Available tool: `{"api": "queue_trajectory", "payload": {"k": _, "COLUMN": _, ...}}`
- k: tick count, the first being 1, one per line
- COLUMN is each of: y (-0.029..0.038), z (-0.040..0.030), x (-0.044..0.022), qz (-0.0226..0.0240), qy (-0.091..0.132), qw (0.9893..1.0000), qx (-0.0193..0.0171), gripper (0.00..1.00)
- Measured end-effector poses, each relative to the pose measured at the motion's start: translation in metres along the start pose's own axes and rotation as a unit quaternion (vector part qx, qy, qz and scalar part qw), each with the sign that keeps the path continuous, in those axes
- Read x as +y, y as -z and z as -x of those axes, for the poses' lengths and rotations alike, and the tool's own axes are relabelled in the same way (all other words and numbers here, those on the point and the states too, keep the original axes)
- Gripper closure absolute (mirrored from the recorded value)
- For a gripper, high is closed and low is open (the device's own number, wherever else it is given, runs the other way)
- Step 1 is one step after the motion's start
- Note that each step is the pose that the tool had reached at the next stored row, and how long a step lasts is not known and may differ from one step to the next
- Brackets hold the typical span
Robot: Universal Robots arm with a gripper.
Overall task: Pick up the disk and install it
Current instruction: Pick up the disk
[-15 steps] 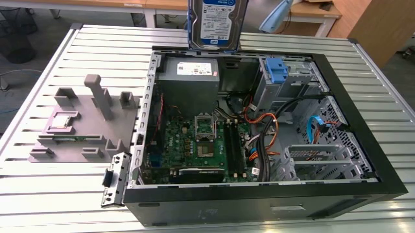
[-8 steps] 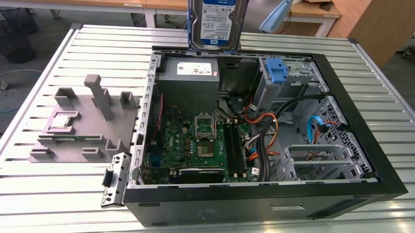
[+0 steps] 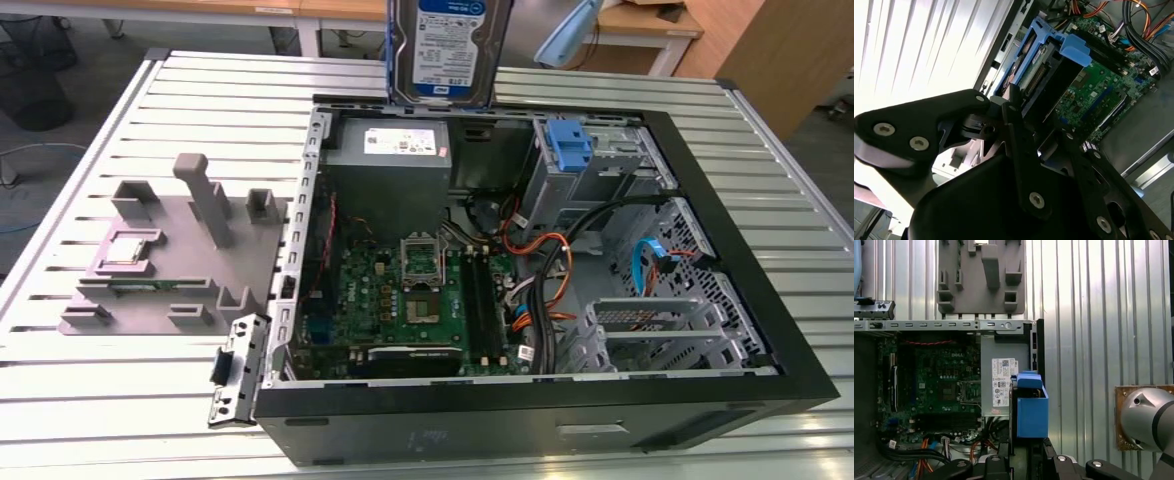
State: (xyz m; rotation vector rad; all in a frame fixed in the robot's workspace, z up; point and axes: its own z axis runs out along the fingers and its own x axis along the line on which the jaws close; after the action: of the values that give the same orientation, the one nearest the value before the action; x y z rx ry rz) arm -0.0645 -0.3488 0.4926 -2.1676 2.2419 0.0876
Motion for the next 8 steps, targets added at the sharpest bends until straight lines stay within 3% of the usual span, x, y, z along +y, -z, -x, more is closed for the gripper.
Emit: {"api": "queue_trajectory", "payload": {"k": 8, "y": 0.0004, "z": -0.0062, "x": -0.0002, "qz": 0.0, "qy": 0.0, "qw": 1.0, "qx": 0.0, "gripper": 0.65}}
